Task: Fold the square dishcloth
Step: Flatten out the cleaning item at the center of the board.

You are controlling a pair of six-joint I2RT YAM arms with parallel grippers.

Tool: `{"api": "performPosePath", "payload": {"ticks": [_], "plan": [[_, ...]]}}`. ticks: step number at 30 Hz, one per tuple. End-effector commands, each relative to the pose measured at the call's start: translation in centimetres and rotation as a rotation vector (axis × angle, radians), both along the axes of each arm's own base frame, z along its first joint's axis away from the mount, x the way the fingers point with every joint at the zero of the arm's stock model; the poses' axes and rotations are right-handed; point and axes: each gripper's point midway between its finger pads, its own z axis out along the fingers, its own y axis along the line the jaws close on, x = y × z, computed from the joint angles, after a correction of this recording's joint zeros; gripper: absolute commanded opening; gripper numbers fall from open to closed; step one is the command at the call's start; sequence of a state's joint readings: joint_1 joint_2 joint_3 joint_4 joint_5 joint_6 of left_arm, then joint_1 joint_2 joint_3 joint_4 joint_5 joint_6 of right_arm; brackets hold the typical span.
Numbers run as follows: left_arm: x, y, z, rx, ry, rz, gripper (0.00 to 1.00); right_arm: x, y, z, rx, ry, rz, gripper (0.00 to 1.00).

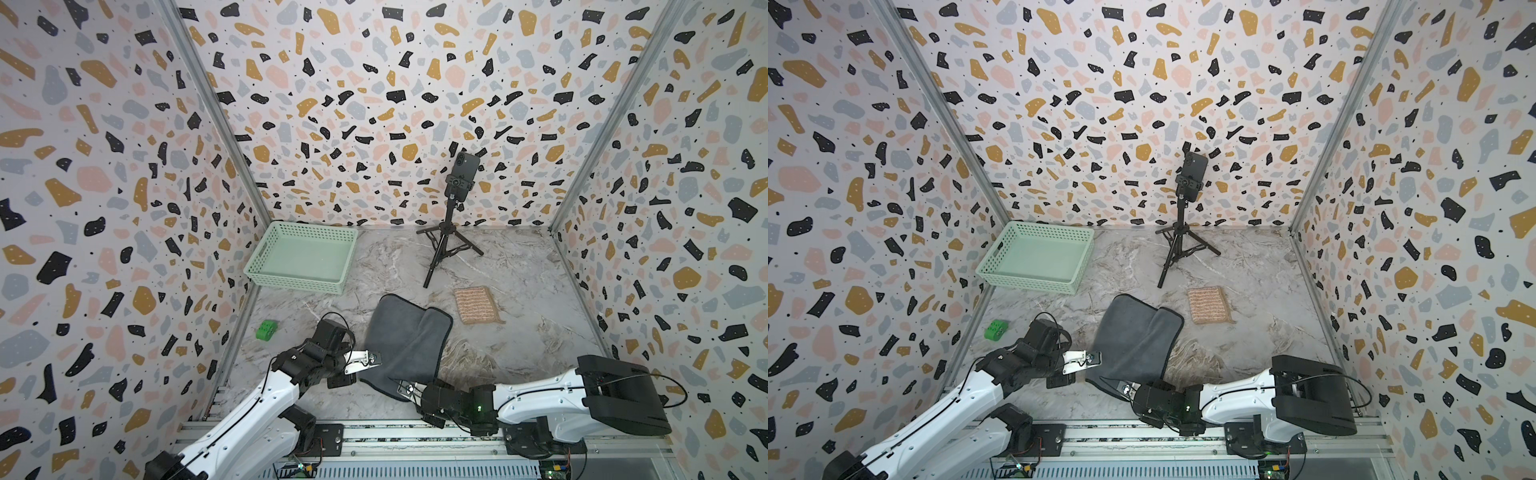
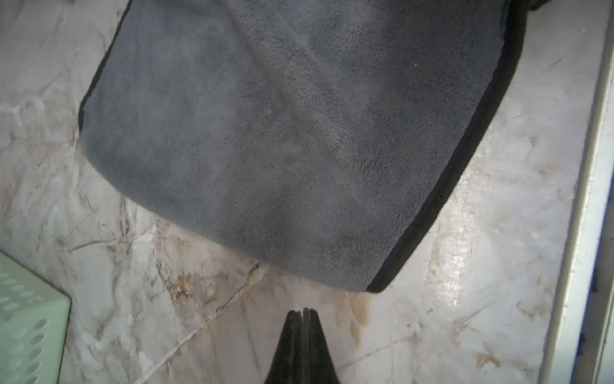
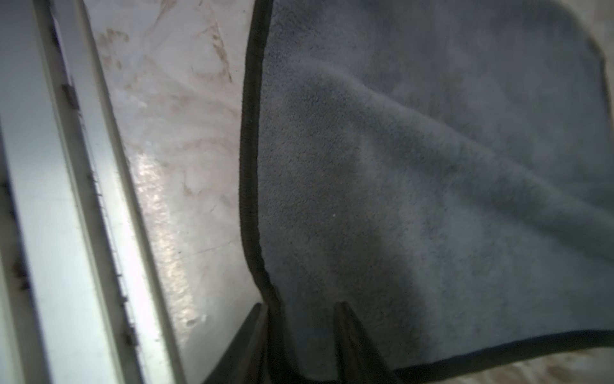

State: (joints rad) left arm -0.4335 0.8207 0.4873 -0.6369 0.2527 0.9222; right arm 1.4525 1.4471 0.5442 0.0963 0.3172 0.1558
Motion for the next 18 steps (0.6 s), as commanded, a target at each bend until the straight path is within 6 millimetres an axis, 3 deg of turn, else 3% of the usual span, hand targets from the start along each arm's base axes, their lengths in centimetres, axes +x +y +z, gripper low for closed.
{"api": "performPosePath", "payload": {"ticks": [1,2,3,7,10,13,18], "plan": [[-0.7,0.2,1.1,-0.042,0.027,-0.018,0.11,1.5,-0.6,1.4,-0.011,-0.022,-0.084,0.14],[-0.8,0.3,1.2,-0.041,0.028,-0.021,0.13,1.7,-0.8,1.8,-0.002,-0.011,-0.103,0.04],[-1.2,0.4,1.2,-0.037,0.034,-0.032,0.15,1.9,-0.8,2.5,0.022,0.001,-0.121,0.0],[-3.0,0.0,1.5,-0.068,0.073,-0.097,0.32,2.6,-1.3,5.6,0.11,0.045,-0.176,0.0],[-4.5,-1.3,2.2,-0.149,0.118,-0.152,0.54,3.7,-1.3,8.4,0.19,0.081,-0.232,0.0],[-4.0,-2.8,3.0,-0.222,0.116,-0.134,0.72,5.1,-1.3,11.2,0.272,0.129,-0.293,0.0],[-1.5,-5.0,3.9,-0.273,0.03,-0.082,0.77,8.1,-1.9,14.0,0.331,0.171,-0.386,0.0]]}}
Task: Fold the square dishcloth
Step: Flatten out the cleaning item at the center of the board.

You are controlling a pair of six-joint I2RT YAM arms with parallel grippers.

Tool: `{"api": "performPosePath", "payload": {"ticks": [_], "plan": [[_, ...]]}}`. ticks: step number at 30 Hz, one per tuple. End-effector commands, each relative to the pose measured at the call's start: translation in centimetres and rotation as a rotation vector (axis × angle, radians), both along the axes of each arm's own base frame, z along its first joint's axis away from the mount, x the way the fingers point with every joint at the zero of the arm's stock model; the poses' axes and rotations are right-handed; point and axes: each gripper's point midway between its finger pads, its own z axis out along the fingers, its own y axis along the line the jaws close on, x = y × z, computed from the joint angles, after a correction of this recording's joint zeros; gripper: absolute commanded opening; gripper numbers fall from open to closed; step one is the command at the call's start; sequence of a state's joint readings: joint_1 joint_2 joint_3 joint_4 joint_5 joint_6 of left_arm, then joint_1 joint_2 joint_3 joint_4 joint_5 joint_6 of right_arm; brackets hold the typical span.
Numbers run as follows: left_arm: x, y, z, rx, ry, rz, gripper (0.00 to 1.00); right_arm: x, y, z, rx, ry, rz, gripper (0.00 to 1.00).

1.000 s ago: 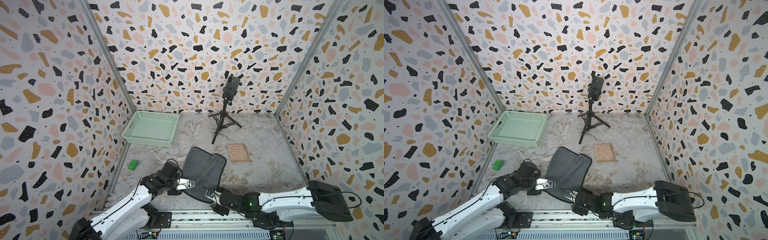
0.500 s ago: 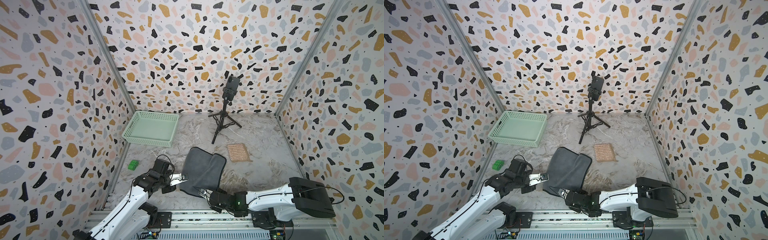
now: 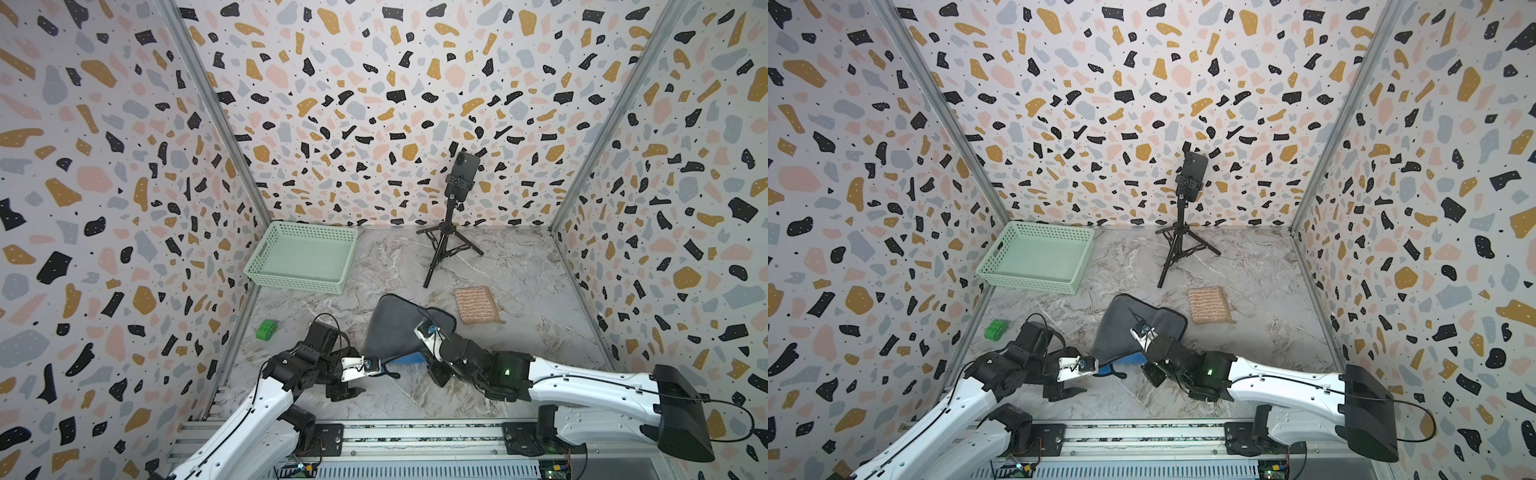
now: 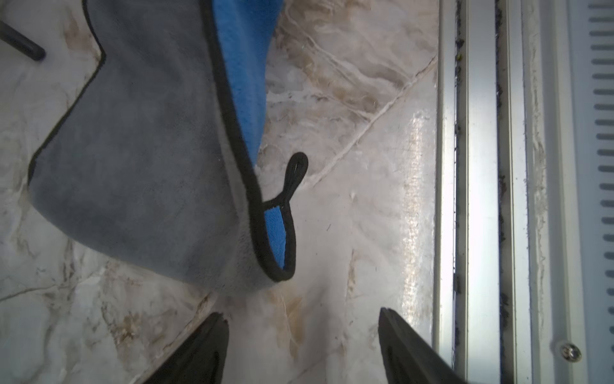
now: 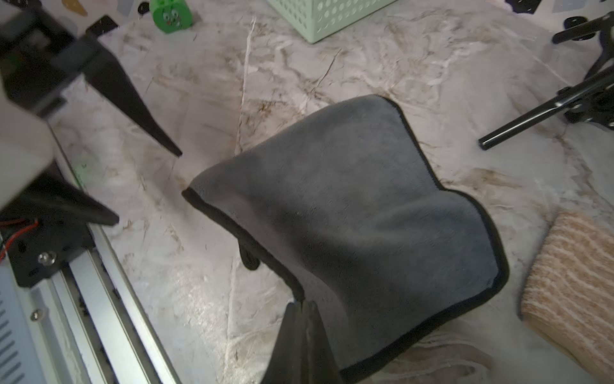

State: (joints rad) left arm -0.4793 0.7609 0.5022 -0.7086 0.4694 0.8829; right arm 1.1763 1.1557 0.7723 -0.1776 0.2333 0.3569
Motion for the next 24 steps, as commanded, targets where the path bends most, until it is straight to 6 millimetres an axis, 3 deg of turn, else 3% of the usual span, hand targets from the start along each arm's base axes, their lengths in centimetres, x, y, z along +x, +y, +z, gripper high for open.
{"api": "performPosePath", "payload": {"ticks": [1,5,8,14,17,20,24], "plan": [[3.1,-2.4,2.2,-0.101,-0.086,0.078,0.78,0.6,-0.7,0.6,0.01,0.072,-0.03,0.0],[5.9,-4.0,2.6,-0.1,-0.15,0.143,0.79,2.0,-0.3,1.3,0.02,0.086,-0.048,0.0],[8.3,-4.6,2.0,-0.045,-0.182,0.21,0.8,4.1,-1.1,1.7,0.018,0.084,-0.107,0.0],[9.9,-6.2,2.1,-0.003,-0.223,0.225,0.81,6.8,-1.7,2.3,0.045,0.121,-0.164,0.0],[11.3,-6.2,2.2,0.026,-0.282,0.259,0.82,7.6,-2.0,2.1,0.039,0.136,-0.178,0.0],[12.0,-5.7,1.1,0.084,-0.301,0.273,0.82,8.1,-2.3,1.7,0.036,0.149,-0.19,0.0],[13.4,-4.1,0.1,0.186,-0.383,0.314,0.81,8.5,-2.8,1.3,0.025,0.152,-0.201,0.0]]}}
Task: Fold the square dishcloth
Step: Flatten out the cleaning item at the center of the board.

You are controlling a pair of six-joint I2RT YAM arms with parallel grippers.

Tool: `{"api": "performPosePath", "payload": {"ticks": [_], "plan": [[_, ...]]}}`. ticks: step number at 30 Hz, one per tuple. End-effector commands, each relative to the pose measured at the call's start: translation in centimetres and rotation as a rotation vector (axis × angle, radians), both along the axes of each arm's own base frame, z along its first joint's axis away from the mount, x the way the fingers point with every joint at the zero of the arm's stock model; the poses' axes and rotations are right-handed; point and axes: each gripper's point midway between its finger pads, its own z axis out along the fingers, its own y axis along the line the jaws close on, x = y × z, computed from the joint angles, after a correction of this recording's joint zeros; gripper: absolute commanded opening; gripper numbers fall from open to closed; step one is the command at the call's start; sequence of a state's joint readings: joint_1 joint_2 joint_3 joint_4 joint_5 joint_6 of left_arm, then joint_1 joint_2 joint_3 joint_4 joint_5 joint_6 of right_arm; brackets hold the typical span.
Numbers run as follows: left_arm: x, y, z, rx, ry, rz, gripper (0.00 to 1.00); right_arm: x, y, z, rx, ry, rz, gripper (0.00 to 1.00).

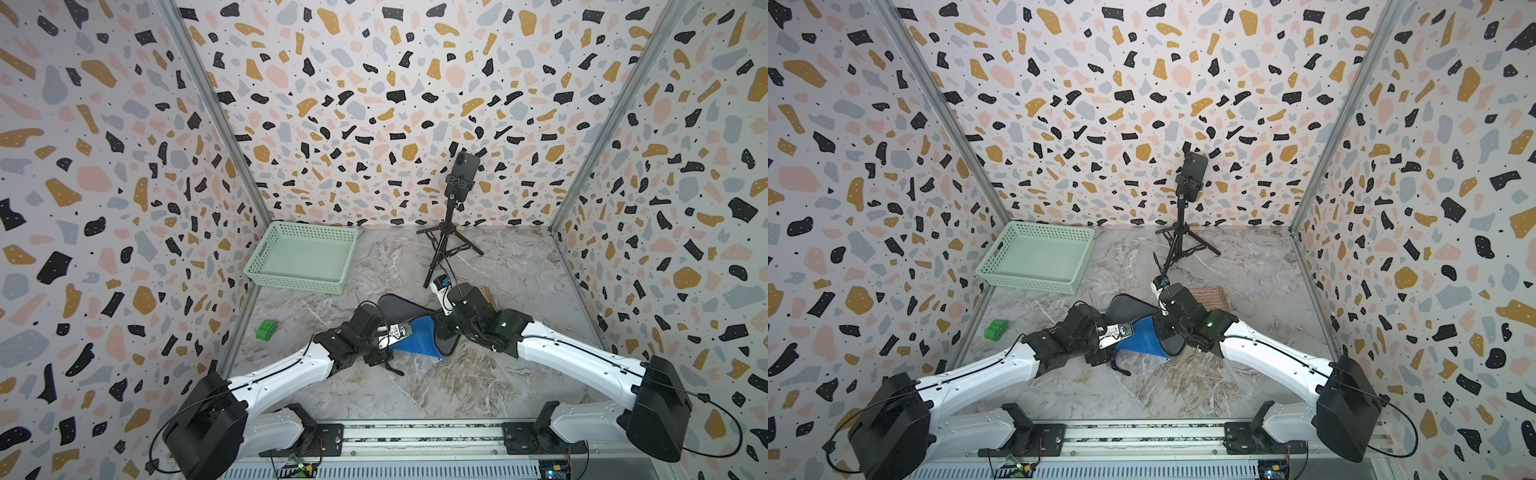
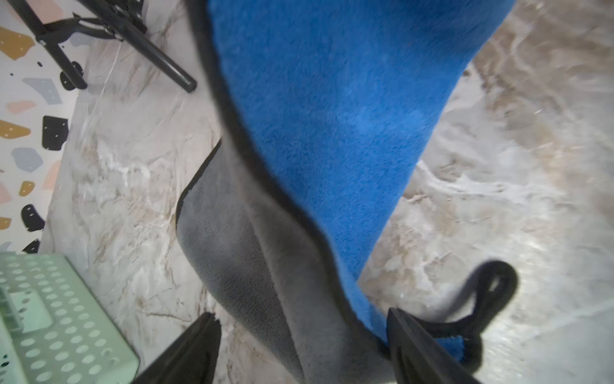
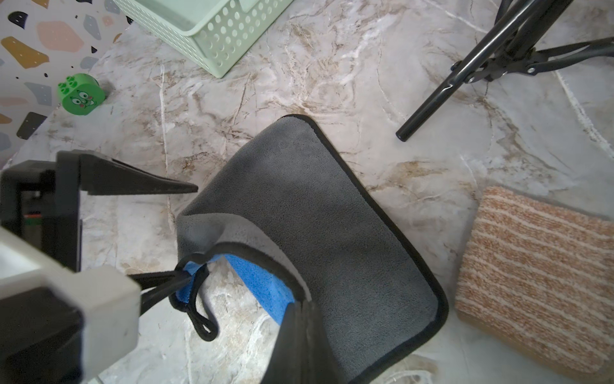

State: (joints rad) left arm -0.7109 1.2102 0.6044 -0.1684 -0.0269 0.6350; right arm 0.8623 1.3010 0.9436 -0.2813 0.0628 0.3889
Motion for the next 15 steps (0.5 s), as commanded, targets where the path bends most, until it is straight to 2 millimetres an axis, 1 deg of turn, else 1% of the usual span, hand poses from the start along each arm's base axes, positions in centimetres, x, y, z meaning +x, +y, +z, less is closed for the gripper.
{"api": "performPosePath", "payload": {"ticks": [1,3,7,10,13,15], "plan": [[2.6,1.3,1.1,0.079,-0.152,0.069,0.79,0.2,-0.1,1.0,0.017,-0.001,0.001,0.0],[3.0,2.4,1.3,0.129,-0.201,0.083,0.73,0.3,-0.2,0.9,0.007,-0.002,0.003,0.0],[1.8,4.0,1.3,0.191,-0.193,0.056,0.67,0.4,-0.8,0.8,-0.016,-0.014,0.0,0.0],[1.1,5.2,0.8,0.231,-0.169,0.05,0.66,0.4,-1.1,0.8,-0.022,-0.018,-0.005,0.0],[1.6,6.0,0.0,0.269,-0.175,0.062,0.66,0.3,-1.3,1.0,-0.02,-0.021,-0.008,0.0],[1.9,6.2,0.1,0.278,-0.166,0.076,0.66,0.2,-1.5,1.1,-0.024,-0.024,-0.011,0.0]]}}
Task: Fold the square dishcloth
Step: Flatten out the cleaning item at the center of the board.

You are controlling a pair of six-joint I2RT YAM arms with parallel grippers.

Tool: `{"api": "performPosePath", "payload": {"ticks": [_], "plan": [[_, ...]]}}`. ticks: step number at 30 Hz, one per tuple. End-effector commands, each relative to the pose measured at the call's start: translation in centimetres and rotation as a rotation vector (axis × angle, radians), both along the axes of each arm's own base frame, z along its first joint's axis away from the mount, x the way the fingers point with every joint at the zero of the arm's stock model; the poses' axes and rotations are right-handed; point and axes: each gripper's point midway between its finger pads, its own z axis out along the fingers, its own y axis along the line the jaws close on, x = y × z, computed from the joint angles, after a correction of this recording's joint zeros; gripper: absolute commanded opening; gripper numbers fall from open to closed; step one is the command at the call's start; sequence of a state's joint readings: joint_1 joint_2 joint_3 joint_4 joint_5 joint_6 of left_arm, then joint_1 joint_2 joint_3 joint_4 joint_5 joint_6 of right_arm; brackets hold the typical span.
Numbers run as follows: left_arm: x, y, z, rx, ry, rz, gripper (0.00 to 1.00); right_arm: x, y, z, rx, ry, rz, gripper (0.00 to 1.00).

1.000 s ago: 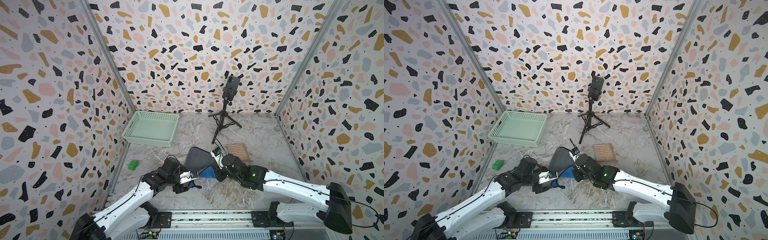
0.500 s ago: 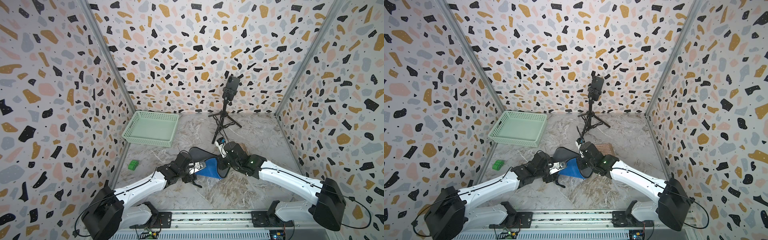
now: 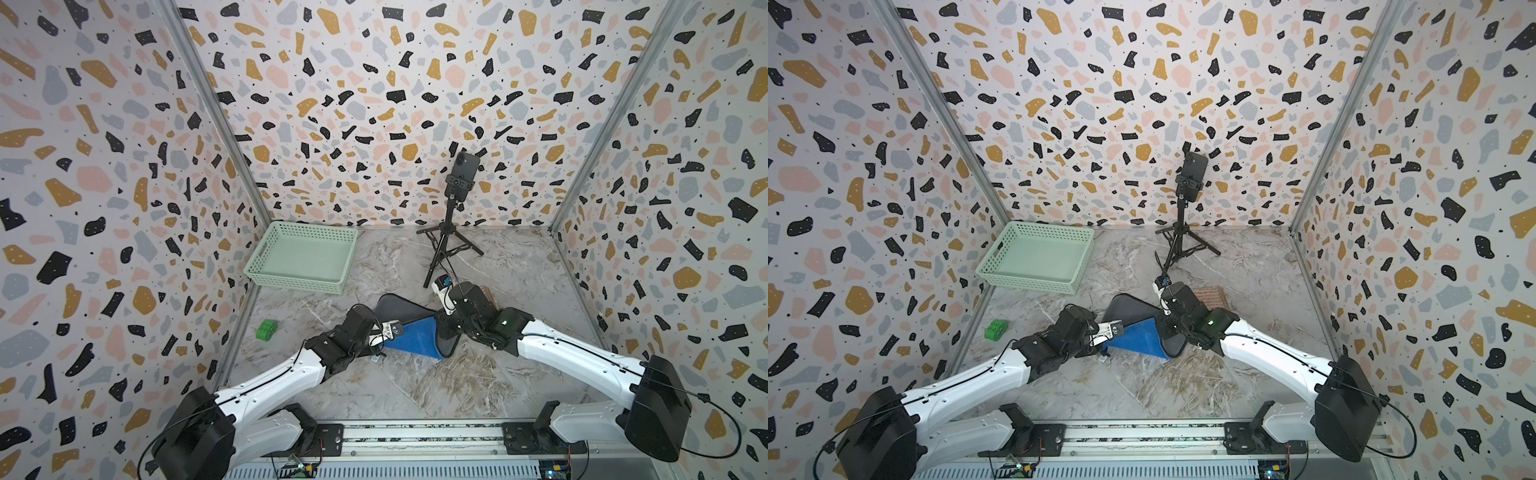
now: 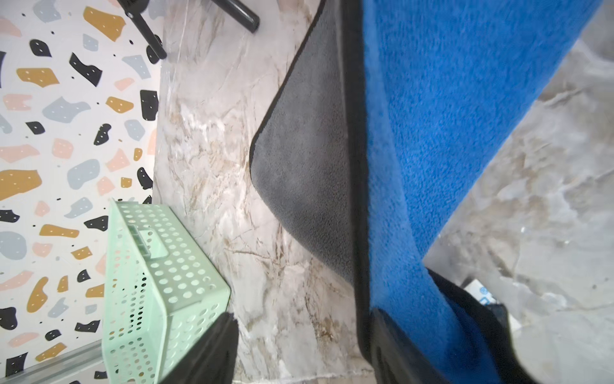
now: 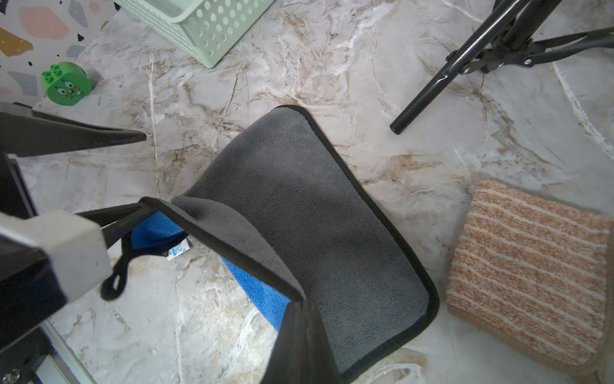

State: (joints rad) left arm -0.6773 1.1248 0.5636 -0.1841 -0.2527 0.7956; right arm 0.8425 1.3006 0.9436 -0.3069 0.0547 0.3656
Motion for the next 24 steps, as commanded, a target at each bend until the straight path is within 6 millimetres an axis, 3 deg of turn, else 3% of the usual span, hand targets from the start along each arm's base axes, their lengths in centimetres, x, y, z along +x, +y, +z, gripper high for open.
{"api": "performPosePath", "payload": {"ticks": [1,8,14,18,21,22,24], "plan": [[0.1,1.4,-0.9,0.07,0.02,0.028,0.66,0.1,-0.9,1.5,0.0,-0.035,-0.014,0.0],[-0.5,1.4,-2.0,0.09,0.096,0.024,0.7,-0.4,-2.1,2.2,-0.008,-0.063,-0.023,0.0],[-4.4,0.3,-2.7,0.003,0.312,-0.031,0.65,-0.8,-2.3,2.4,0.001,-0.059,-0.017,0.0],[-4.5,-0.6,-2.8,-0.046,0.34,-0.038,0.43,-1.1,-1.9,2.0,0.016,-0.039,-0.005,0.0],[-3.6,-1.0,-2.5,-0.049,0.317,-0.023,0.07,-1.2,-1.9,2.2,0.026,-0.038,-0.004,0.0],[-3.3,-1.0,-2.3,-0.05,0.304,-0.021,0.0,-1.2,-1.9,2.3,0.029,-0.041,-0.003,0.0],[-2.7,-0.9,-1.4,-0.049,0.27,-0.018,0.0,-1.3,-2.1,2.8,0.033,-0.054,-0.005,0.0]]}}
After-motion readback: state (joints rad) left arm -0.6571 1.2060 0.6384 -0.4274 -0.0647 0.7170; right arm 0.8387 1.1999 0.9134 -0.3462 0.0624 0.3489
